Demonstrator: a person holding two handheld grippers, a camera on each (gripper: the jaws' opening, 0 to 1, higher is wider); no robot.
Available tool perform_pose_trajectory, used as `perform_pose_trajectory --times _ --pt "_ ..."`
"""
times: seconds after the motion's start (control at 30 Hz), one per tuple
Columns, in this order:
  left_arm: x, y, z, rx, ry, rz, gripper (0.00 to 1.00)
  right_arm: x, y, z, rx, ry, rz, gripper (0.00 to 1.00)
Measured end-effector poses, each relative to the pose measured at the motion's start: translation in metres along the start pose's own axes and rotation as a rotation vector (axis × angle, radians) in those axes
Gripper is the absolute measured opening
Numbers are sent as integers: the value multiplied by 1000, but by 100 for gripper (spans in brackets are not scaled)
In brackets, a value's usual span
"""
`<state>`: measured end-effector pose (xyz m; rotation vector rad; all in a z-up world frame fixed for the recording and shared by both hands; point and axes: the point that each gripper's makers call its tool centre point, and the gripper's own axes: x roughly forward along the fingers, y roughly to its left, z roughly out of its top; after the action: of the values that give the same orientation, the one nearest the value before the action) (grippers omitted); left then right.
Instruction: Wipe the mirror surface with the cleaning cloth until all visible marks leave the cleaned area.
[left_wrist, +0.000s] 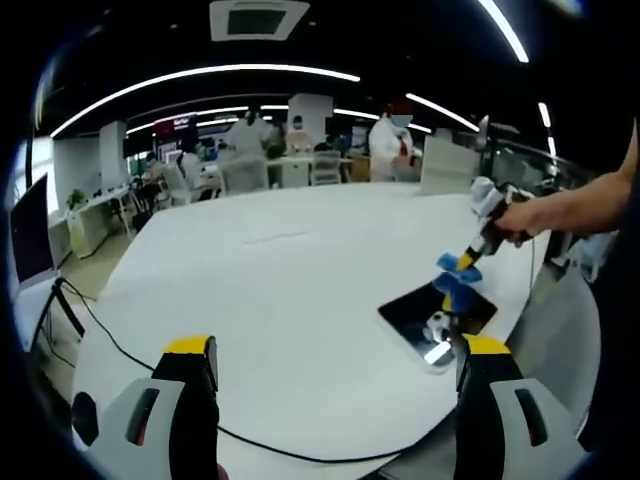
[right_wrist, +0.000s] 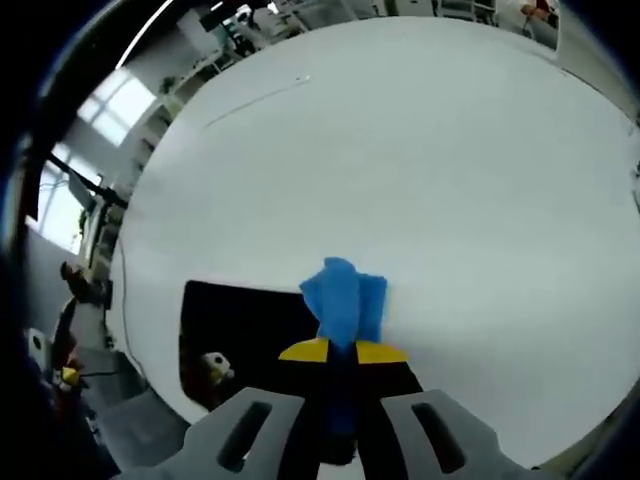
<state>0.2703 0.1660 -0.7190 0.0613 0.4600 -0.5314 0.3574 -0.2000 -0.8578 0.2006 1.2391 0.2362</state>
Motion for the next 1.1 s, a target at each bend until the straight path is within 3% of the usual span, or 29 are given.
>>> perform_pose_trajectory --times 0.27,0.43,1.1 --pt "3 4 4 3 -7 -6 100 10 7 1 0 4 -13 1" --pt "3 4 2 2 -2 -9 100 20 11 -9 4 36 -14 1" --pt "3 8 1 5 -4 -15 100 20 25 -7 21 45 -17 1"
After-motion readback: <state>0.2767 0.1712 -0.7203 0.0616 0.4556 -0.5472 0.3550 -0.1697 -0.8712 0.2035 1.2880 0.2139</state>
